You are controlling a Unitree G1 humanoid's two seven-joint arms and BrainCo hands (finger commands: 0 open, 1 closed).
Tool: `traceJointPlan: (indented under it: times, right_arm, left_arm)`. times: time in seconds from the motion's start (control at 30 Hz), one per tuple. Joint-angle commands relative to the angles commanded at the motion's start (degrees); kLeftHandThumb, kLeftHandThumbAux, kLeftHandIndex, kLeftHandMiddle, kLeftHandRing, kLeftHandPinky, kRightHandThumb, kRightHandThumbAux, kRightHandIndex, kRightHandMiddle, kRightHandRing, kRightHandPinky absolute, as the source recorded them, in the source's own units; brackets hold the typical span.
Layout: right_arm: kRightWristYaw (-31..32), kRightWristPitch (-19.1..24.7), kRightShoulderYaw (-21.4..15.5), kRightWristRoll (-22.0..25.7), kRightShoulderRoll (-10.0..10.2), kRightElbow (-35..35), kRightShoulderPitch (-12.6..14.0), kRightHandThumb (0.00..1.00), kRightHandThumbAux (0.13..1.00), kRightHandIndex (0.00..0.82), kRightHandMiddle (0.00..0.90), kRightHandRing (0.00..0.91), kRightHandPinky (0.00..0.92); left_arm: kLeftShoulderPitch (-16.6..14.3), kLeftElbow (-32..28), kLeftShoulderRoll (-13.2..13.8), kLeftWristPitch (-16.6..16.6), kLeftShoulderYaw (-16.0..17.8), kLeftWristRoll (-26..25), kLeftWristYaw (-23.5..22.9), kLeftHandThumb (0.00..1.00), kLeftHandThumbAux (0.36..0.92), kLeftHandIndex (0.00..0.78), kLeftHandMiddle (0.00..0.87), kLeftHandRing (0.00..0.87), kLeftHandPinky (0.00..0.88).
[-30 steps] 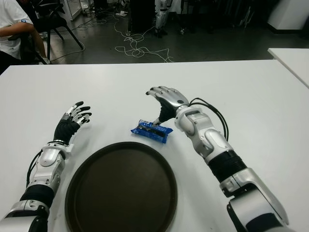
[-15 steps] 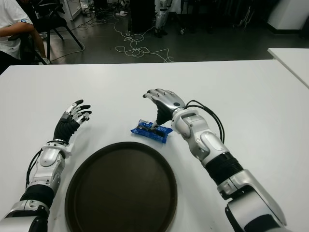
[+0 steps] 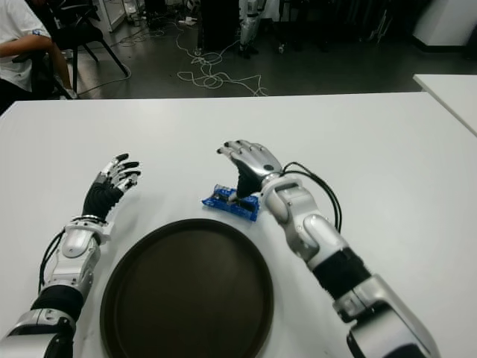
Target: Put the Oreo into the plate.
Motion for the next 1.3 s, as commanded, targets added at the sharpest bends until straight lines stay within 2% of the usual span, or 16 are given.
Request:
traceJointPlan:
  times: [0.27,0.77,1.3]
  right_arm:
    - [1.06,3.89,0.89,-5.79,-0.25,-6.04,2.74,0.0,0.78,0.044,0.061,0.047,0.045]
    - [-0.58,8.37,1.83,-14.31,1.22,-9.55,5.71,0.0,0.761,0.079,0.105,0.095,0.092]
    - [-0.11,8.98,1.48,-14.88,2.34,-8.78,5.76,0.0,0.772,0.089,0.112,0.097,0.09]
  left_arm:
    - [-0.37,1.57,0.33,-2.18,-0.3,0.91,0.62,0.109,0.62,0.141,0.242,0.245,0.244]
    - [-0.43,2.62,0.66,-4.66,-1.08,1.78,1.59,0.077,0.605,0.129,0.231,0.243,0.241]
    - [-0.67,3.36,0.95,-6.5,-1.83,2.13,1.62,0.117,0.656,0.143,0.253,0.25,0.237]
